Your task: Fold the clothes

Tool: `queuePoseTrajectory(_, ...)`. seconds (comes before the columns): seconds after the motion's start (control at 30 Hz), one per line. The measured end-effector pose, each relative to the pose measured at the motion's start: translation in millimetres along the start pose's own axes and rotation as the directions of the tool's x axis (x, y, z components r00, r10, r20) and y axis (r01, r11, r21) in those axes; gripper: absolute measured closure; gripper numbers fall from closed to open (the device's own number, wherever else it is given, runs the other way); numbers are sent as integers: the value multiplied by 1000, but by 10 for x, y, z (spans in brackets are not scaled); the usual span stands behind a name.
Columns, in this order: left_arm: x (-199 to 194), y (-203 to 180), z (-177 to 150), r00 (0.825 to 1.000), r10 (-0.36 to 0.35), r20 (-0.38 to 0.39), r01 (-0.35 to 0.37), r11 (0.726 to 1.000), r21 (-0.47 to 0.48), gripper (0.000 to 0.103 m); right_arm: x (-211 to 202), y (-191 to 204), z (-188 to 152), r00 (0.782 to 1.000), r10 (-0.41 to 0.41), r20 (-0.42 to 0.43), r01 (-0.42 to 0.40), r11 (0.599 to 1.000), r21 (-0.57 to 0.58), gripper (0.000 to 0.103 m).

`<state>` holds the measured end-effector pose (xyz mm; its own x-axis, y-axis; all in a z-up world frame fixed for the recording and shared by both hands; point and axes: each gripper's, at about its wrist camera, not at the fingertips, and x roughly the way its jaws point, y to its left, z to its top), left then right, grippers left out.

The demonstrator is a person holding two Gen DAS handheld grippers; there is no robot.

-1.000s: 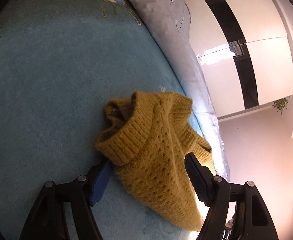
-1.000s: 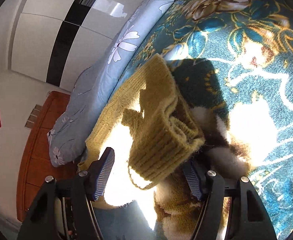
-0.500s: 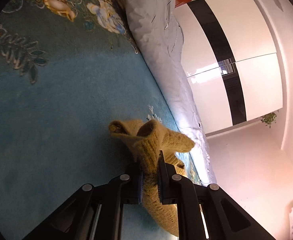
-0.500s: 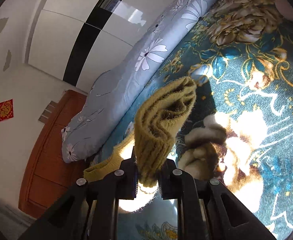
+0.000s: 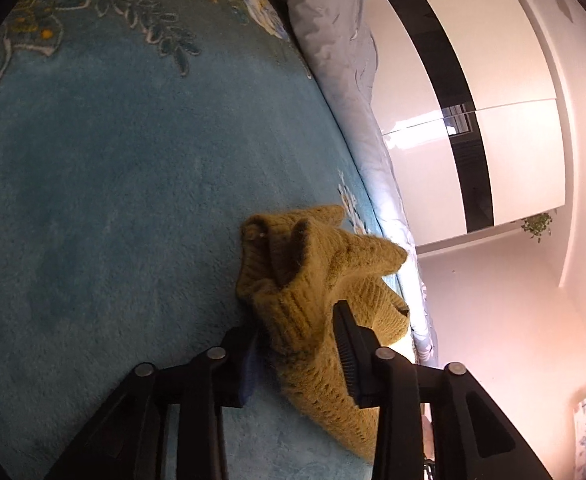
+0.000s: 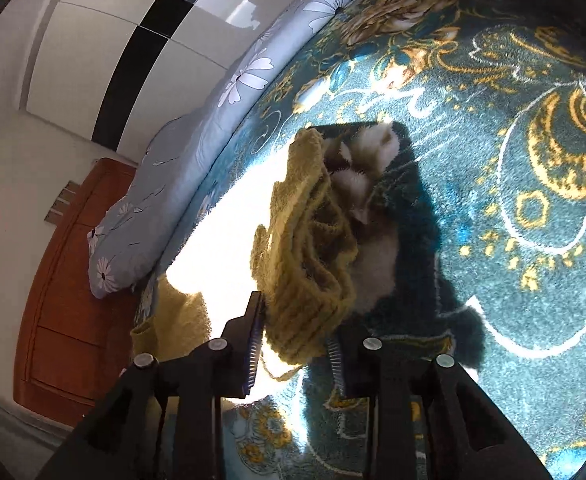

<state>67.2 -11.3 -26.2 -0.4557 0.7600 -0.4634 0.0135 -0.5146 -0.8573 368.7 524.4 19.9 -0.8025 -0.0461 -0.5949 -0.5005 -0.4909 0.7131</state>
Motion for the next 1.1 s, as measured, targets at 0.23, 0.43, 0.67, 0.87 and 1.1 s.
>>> queuePoseTrajectory(0.23,121,-183,64,998,47,47,-51,996,71,48,-436,-58,23,991,-63,120,65,998,-16,58)
queuePoseTrajectory(0.43,45,-597,13,993,90,82,-103,981,167,91,-563,-124,-23,991,-45,123,48,999,-18,58)
queuePoseTrajectory(0.67,127,-1838,-265,996,13,92,-48,921,386,91,-557,-121,-8,994,-10,109,20,996,-89,58)
queuePoseTrajectory(0.87,942,-2985,-1051,996,-62,-59,85,817,570,91,-655,-205,34,993,13,119,-3,996,-84,58)
queuePoseTrajectory(1.1,2025,-3251,-2491,972,145,-185,64,595,802,91,-842,-441,1,990,-11,139,16,999,-39,53)
